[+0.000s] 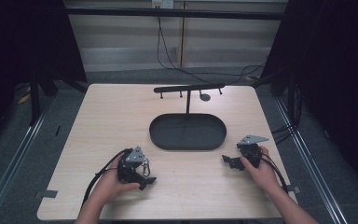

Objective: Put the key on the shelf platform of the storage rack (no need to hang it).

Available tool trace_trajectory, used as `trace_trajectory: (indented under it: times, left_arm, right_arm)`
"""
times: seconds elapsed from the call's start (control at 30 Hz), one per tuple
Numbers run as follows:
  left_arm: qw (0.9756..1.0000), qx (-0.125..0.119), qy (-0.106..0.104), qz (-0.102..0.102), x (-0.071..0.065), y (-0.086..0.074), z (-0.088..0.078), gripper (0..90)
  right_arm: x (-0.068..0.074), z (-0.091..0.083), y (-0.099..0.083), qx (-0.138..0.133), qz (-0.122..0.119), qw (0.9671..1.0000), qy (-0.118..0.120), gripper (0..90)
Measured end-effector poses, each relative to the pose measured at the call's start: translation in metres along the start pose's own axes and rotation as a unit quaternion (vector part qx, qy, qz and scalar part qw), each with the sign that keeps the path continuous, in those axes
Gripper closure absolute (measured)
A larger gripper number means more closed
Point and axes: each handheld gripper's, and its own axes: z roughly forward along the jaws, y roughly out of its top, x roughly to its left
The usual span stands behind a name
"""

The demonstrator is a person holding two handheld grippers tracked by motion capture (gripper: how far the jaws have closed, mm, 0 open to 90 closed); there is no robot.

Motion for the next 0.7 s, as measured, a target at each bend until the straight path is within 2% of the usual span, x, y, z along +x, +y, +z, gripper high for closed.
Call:
trace_trajectory:
  times: [0.2,0.43,0.57,0.67,0.7]
  left_arm:
    - [0.9999,-0.003,0.006,-0.009,-0.0015,0.0000,0.0004,0.1]
    - [0.9996,0.017,0.017,-0.017,-0.0039,0.0031,-0.0022,2.0]
    - [0.9993,0.027,0.020,-0.019,-0.0030,0.0042,-0.0054,6.3]
    - [0.9992,0.023,0.023,-0.024,-0.0015,0.0042,-0.0074,11.2]
    - [0.9990,0.022,0.021,-0.032,-0.0008,0.0040,-0.0087,15.3]
  right_arm:
    - [0.0003,-0.0003,-0.0003,-0.001,0.001,1.0000,0.001,15.8]
    - [0.0002,-0.0003,-0.0003,-0.001,0.000,1.0000,0.001,15.8]
    - [0.0002,-0.0003,-0.0003,-0.001,0.000,1.0000,0.001,15.8]
    - [0.0002,-0.0002,-0.0003,-0.001,-0.001,1.0000,0.001,15.8]
    - [0.0006,-0.0003,-0.0003,-0.001,0.002,1.0000,0.001,15.8]
